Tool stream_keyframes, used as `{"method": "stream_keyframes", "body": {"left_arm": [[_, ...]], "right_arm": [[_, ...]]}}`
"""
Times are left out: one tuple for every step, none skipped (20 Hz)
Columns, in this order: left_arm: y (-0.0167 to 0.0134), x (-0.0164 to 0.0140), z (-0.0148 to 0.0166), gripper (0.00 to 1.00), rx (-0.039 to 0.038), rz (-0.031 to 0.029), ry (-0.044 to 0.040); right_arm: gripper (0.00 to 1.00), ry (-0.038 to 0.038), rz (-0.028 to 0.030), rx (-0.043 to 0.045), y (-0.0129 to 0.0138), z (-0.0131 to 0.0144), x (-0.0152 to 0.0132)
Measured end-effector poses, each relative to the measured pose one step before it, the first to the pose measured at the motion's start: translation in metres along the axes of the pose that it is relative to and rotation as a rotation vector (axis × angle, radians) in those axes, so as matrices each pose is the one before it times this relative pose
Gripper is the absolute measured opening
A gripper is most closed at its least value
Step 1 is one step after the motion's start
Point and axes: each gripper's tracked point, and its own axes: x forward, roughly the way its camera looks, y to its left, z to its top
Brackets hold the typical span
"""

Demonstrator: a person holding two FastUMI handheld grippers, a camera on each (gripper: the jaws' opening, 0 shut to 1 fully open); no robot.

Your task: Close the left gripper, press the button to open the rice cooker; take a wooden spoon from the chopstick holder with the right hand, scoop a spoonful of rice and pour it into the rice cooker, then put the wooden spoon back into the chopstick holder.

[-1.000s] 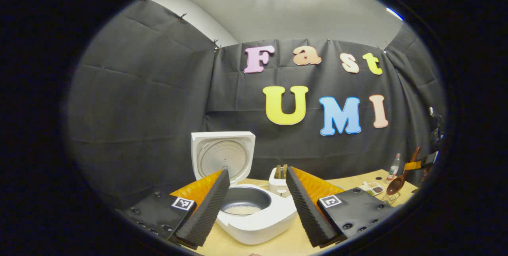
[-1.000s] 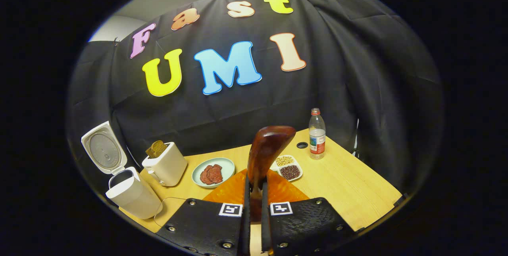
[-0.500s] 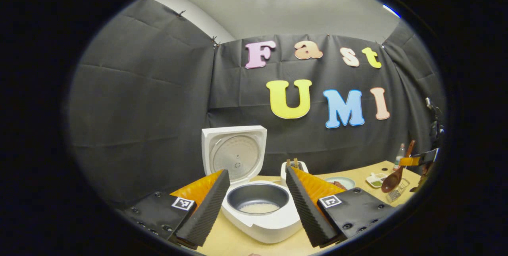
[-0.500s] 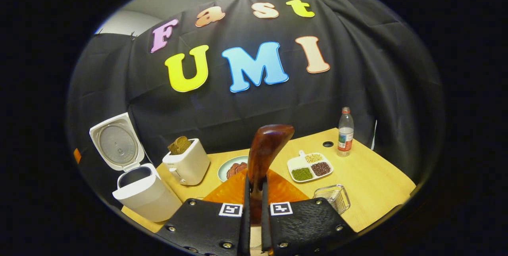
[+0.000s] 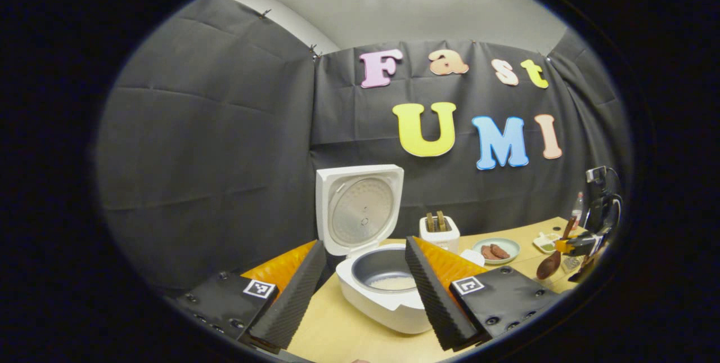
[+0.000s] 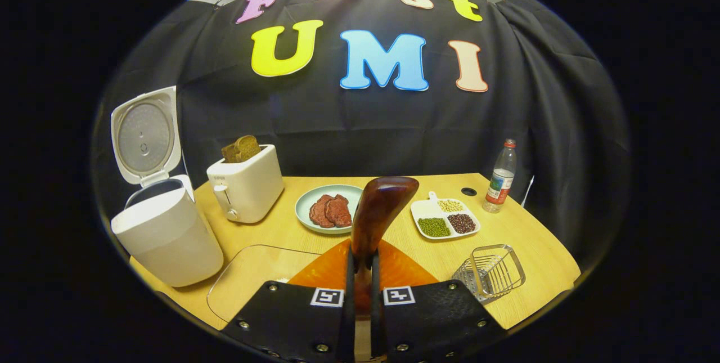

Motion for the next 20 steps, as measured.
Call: {"method": "stream_keyframes", "body": {"left_arm": [[0.00293, -0.00039, -0.00056, 0.98, -0.00069, 0.00350, 0.00185], [0.00309, -0.00053, -0.00051, 0.98, 0.00093, 0.00180, 0.00130], [0.00076, 0.00158, 0.00038, 0.98, 0.00252, 0.00117, 0.00031], [0.00012, 0.00000, -0.00079, 0.98, 0.00202, -0.00015, 0.00009], [0.00115, 0.00050, -0.00073, 0.98, -0.00026, -0.00109, 0.00082], [0.00042, 0.00066, -0.00083, 0.98, -0.00314, -0.00230, 0.00038], [-0.00017, 0.00099, -0.00043, 0.98, -0.00457, -0.00264, 0.00058], [-0.00060, 0.00025, -0.00159, 0.98, -0.00421, -0.00241, 0.00125], [-0.00085, 0.00015, -0.00001, 0.98, -0.00315, -0.00170, 0.00231], [-0.00025, 0.00093, -0.00131, 0.98, -0.00257, -0.00278, 0.00214], [-0.00050, 0.00018, 0.00027, 1.00, -0.00145, -0.00425, 0.00080], [0.00035, -0.00089, -0.00071, 0.98, 0.00083, -0.00174, 0.00081], [0.00088, -0.00048, -0.00084, 0.98, 0.00204, -0.00109, 0.00117], [0.00074, 0.00033, -0.00043, 0.98, 0.00050, 0.00064, 0.00240], [0.00056, 0.00013, -0.00028, 0.98, -0.00159, 0.00090, 0.00145], [0.00057, 0.00036, -0.00076, 1.00, -0.00166, 0.00154, 0.00020], [0.00103, 0.00045, -0.00019, 0.98, -0.00094, 0.00150, 0.00052], [0.00039, 0.00047, -0.00054, 0.98, -0.00052, 0.00257, -0.00032], [0.00020, 0.00052, -0.00053, 0.98, -0.00061, 0.00150, 0.00126], [0.00088, 0.00099, -0.00093, 0.98, -0.00165, 0.00198, -0.00066]], "right_arm": [[0.11, 0.01002, -0.00111, -0.01143, 0.00475, -0.00376, 0.00259], [0.11, 0.01222, -0.00105, -0.01032, 0.00518, -0.00529, 0.00172], [0.11, -0.00035, 0.00182, -0.00359, 0.00472, -0.00196, -0.00003], [0.11, 0.00070, 0.00365, -0.00263, 0.00732, -0.00067, 0.00003], [0.12, 0.00562, 0.01355, 0.00104, 0.00752, -0.00185, -0.00038], [0.12, 0.00720, 0.01874, 0.00815, 0.00989, -0.00271, -0.00089], [0.11, 0.00924, 0.01933, 0.01368, 0.00854, -0.00232, -0.00154], [0.11, 0.00628, 0.01743, 0.01252, 0.00764, -0.00244, -0.00190], [0.11, 0.00386, 0.01300, 0.01148, 0.00537, -0.00104, -0.00131], [0.11, 0.00606, 0.01334, 0.01260, 0.00531, -0.00204, -0.00090], [0.12, 0.00607, 0.01266, 0.01230, 0.00524, -0.00060, -0.00038], [0.11, 0.00617, 0.01385, 0.01346, 0.00424, -0.00194, -0.00037], [0.11, 0.00704, 0.01716, 0.02268, 0.00451, -0.00049, -0.00039], [0.11, 0.00801, 0.02089, 0.04003, 0.00395, -0.00150, -0.00047], [0.11, 0.01112, 0.01487, 0.04974, 0.00215, -0.00131, -0.00012], [0.11, 0.00715, 0.01482, 0.05662, 0.00126, -0.00047, 0.00007], [0.11, 0.01023, 0.01290, 0.06373, 0.00020, -0.00094, -0.00018], [0.12, 0.01102, 0.01057, 0.06737, -0.00272, 0.00017, 0.00016], [0.12, 0.00983, 0.00743, 0.07190, -0.00280, -0.00061, 0.00053], [0.11, 0.01014, 0.00603, 0.07270, -0.00460, 0.00013, 0.00185]]}}
